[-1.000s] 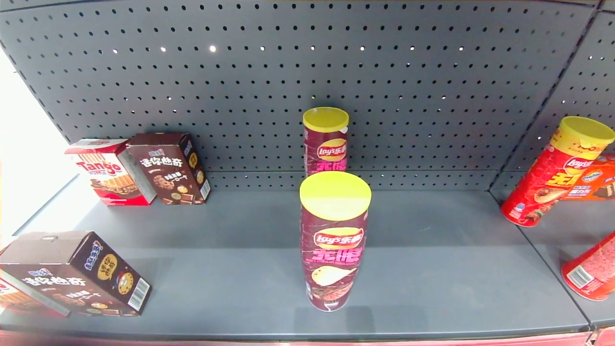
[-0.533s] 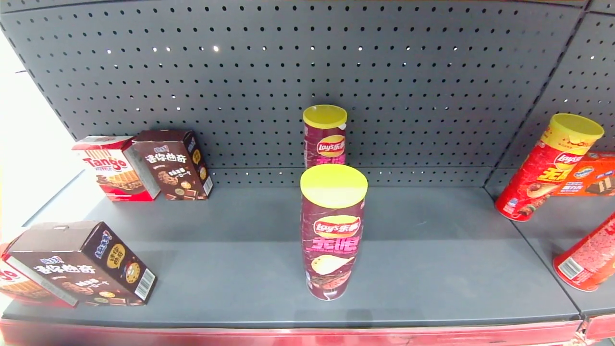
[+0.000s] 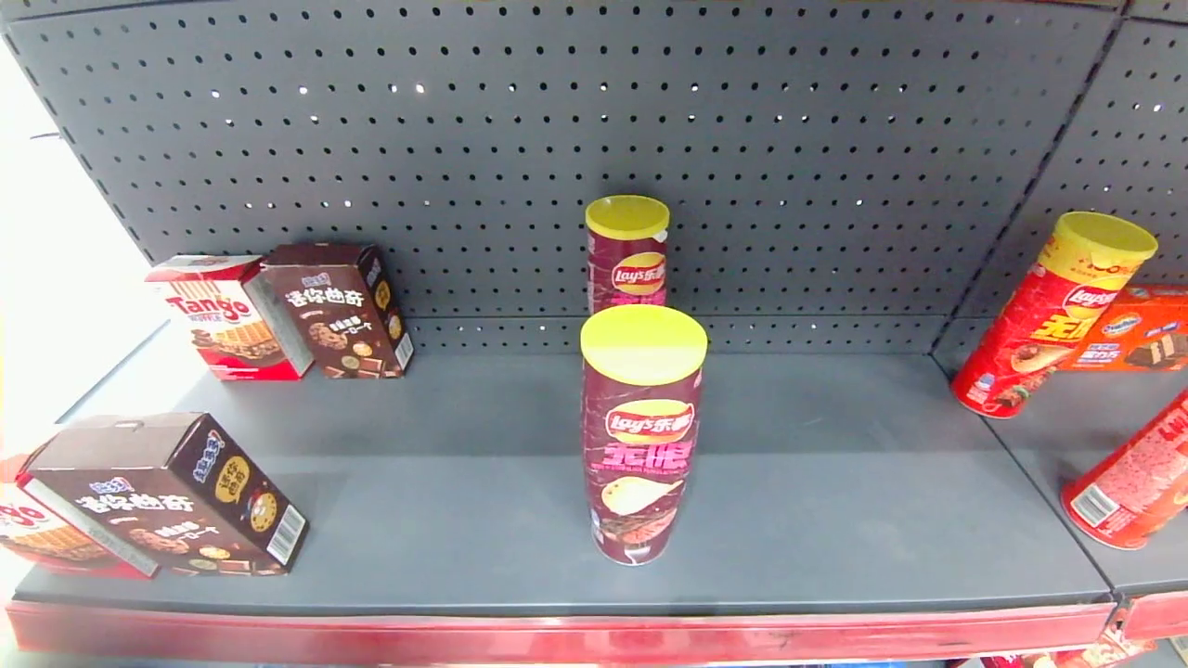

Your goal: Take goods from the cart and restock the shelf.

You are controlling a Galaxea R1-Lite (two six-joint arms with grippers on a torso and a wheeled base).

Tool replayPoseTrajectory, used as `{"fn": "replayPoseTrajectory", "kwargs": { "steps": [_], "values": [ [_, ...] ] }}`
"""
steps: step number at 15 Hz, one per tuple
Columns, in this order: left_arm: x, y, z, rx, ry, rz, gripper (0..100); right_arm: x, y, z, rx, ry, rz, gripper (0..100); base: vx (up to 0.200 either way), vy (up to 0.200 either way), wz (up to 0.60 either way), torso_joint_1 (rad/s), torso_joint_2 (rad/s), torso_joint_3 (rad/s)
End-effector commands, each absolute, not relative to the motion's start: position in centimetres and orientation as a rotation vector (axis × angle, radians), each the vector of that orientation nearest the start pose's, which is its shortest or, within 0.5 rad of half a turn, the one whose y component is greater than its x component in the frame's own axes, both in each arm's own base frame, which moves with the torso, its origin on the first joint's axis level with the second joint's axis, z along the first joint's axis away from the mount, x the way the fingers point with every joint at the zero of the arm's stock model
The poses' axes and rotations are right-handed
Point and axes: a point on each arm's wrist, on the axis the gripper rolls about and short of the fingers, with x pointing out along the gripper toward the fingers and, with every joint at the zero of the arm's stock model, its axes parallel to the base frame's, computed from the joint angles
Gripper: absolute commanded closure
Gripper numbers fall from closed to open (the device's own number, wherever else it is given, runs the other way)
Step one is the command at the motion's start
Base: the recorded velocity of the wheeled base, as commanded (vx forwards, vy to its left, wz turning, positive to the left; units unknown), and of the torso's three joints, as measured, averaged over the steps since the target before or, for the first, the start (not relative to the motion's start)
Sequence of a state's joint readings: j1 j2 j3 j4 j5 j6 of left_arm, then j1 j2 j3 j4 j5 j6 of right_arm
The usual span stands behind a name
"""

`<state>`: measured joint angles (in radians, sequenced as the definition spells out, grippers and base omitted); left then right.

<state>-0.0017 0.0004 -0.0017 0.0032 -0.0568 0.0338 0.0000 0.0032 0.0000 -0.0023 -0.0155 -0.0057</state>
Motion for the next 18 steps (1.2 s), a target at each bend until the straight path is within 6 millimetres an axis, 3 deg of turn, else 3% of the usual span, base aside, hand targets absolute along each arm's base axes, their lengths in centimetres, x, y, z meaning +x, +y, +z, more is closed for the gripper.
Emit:
{"fn": "replayPoseTrajectory", "kwargs": {
  "steps": [1,3,18],
  "values": [
    [-2.3,-0.12,7.56,0.034,0.001,-0.06,0,-2.25,-0.03,7.59,-0.006,0.002,-0.015,0,0.0,0.0,0.0,0.0,0.0,0.0],
    [-2.3,-0.12,7.56,0.032,0.001,-0.058,0,-2.25,-0.03,7.59,-0.006,0.002,-0.015,0,-0.2,0.0,0.0,0.0,0.0,0.002],
    [-2.3,-0.12,7.56,0.034,0.001,-0.06,0,-2.25,-0.03,7.59,-0.006,0.002,-0.015,0,0.0,0.0,0.0,0.0,0.0,0.0]
  ]
}}
